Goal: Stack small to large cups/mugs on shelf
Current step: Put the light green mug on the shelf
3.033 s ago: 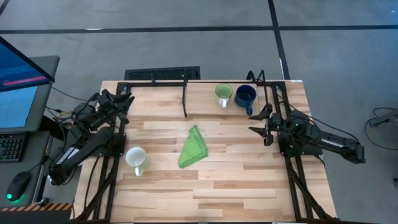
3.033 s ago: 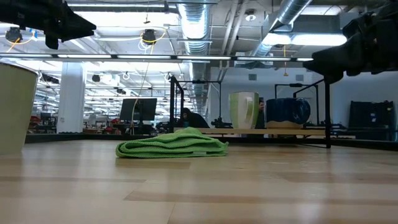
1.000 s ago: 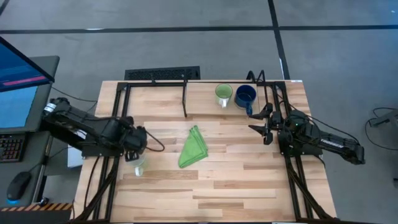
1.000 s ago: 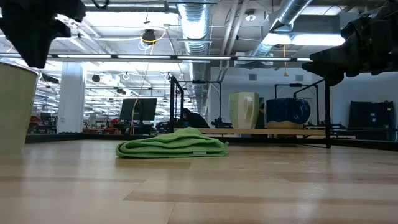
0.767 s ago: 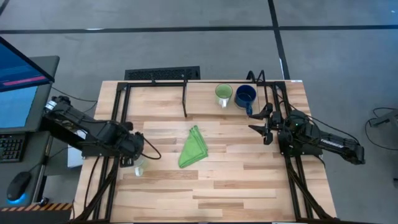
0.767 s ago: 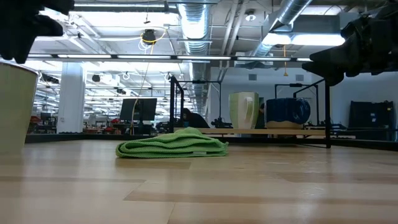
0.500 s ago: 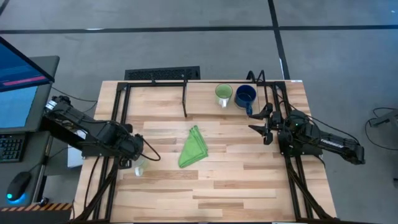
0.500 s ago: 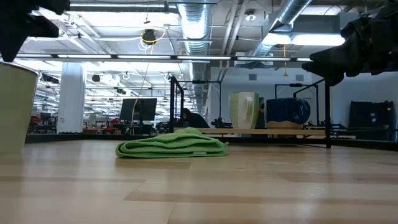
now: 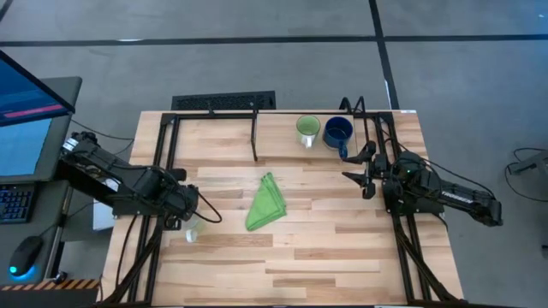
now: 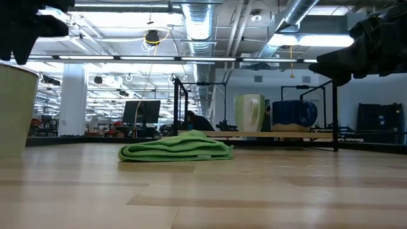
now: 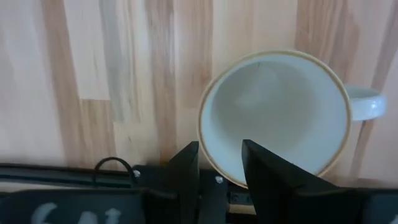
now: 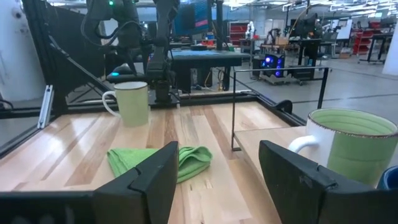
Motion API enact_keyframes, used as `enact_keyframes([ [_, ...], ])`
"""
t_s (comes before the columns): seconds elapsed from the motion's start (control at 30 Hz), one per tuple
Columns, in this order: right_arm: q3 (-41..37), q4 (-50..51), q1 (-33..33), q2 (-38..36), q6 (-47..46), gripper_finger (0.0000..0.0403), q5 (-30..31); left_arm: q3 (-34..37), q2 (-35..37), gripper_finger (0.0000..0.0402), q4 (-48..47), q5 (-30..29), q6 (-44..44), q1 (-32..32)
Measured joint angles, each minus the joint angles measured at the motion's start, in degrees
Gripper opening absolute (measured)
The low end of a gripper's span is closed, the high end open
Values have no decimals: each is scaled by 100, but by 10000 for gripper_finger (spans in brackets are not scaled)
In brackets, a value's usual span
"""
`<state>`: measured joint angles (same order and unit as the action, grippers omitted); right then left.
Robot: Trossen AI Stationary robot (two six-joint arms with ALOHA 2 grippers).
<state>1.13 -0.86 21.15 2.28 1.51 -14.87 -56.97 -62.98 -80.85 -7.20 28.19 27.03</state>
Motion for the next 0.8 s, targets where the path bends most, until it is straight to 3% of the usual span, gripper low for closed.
enact_keyframes([
  [0.23, 0, 0, 0, 0, 0, 246, 0, 2, -1, 114, 237, -215, -240, 0],
  [0.43, 0, -1, 0, 0, -1, 246, 0, 2, 0, 114, 233, -715, 227, 0],
  [0.8, 0, 0, 0, 0, -16, 246, 0, 2, 0, 114, 231, -1019, 579, -9],
])
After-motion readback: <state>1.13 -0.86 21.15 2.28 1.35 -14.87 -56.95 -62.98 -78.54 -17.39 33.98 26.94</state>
